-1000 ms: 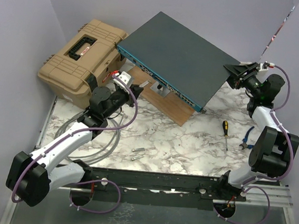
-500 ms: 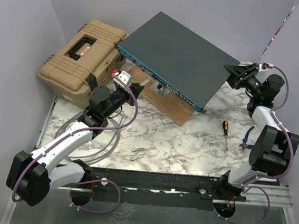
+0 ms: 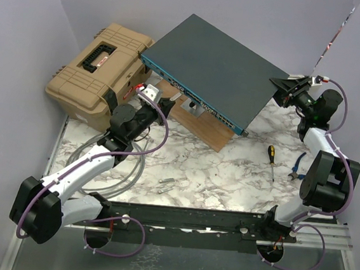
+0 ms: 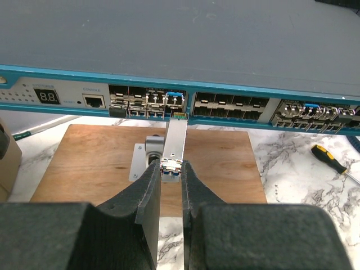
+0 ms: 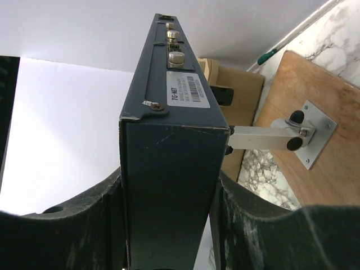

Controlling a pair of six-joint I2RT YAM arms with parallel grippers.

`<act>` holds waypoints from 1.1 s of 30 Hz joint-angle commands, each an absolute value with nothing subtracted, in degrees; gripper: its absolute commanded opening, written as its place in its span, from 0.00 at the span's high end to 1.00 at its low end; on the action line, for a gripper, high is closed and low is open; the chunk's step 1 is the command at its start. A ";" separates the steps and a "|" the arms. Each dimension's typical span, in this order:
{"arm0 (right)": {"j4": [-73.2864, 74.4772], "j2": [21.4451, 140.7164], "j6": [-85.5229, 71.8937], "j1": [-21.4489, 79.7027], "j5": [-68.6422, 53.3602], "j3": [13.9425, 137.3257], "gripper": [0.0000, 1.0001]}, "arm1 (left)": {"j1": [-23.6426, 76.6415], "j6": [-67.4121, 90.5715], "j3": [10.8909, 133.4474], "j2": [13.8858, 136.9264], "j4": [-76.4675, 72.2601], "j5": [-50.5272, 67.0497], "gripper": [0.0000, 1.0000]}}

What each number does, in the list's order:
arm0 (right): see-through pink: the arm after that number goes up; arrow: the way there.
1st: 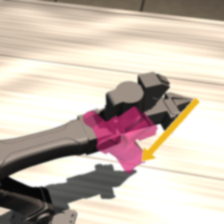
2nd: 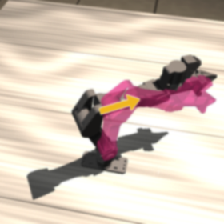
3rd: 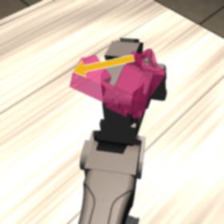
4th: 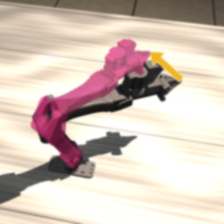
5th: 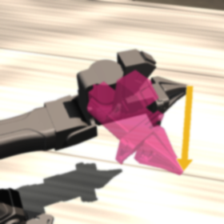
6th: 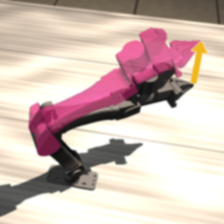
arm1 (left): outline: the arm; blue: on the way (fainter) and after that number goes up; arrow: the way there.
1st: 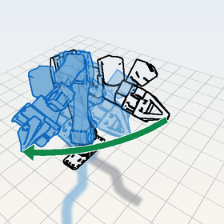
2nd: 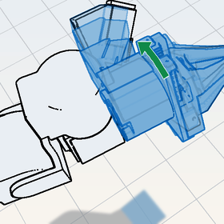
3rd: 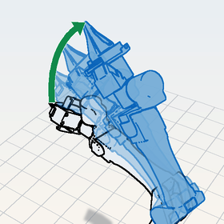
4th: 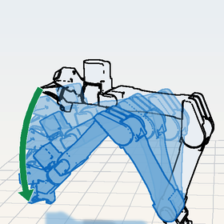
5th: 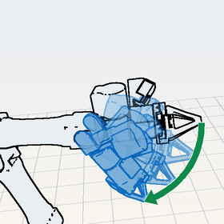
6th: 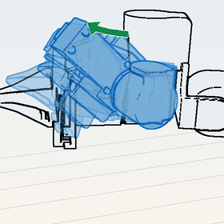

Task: Insert the plug into the switch port
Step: Insert the connector into the switch port.

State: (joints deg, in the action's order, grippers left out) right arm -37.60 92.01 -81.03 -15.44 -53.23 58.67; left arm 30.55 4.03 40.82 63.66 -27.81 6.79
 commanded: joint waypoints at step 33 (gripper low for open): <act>-38.32 94.28 -79.80 -15.12 -54.93 61.59 0.63 | 31.46 4.80 40.60 63.18 -33.40 9.58 1.00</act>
